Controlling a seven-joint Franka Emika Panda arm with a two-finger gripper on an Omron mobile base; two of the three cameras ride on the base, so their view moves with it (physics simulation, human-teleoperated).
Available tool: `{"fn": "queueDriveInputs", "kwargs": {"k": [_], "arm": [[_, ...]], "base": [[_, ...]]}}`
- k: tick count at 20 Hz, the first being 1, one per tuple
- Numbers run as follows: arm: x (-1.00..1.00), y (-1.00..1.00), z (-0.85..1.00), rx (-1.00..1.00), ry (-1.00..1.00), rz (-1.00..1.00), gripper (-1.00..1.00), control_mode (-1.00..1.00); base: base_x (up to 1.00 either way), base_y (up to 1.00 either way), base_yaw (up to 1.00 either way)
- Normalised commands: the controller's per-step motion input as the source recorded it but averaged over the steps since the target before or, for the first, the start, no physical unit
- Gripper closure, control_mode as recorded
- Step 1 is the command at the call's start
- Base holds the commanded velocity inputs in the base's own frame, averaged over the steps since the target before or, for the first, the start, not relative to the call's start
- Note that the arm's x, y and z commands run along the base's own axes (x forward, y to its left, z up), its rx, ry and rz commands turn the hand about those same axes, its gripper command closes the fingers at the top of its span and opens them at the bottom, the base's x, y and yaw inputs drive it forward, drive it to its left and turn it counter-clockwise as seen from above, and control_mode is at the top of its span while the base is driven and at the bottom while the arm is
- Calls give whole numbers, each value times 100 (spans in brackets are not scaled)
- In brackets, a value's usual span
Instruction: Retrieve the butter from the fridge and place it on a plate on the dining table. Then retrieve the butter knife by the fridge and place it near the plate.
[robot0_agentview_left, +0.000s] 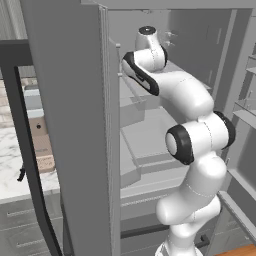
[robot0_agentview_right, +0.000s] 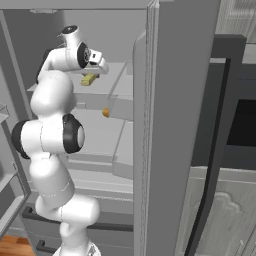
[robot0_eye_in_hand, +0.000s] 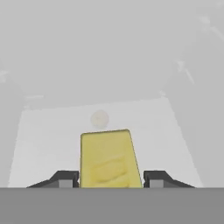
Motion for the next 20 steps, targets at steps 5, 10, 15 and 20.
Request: {"fn": "queueDriveInputs", "kwargs": {"k": [5,10,15,20], "arm": [[-43,-15,7,7,1,-15,100,-100],[-98,-7,7,8,-4,0,100,-100],[-100,-17,-2,2,-5,5,100,-100],[-100,-27,0,0,-7,28,100,-100]], "base": [[0,0,0],[0,0,0],[0,0,0],[0,0,0]]}}
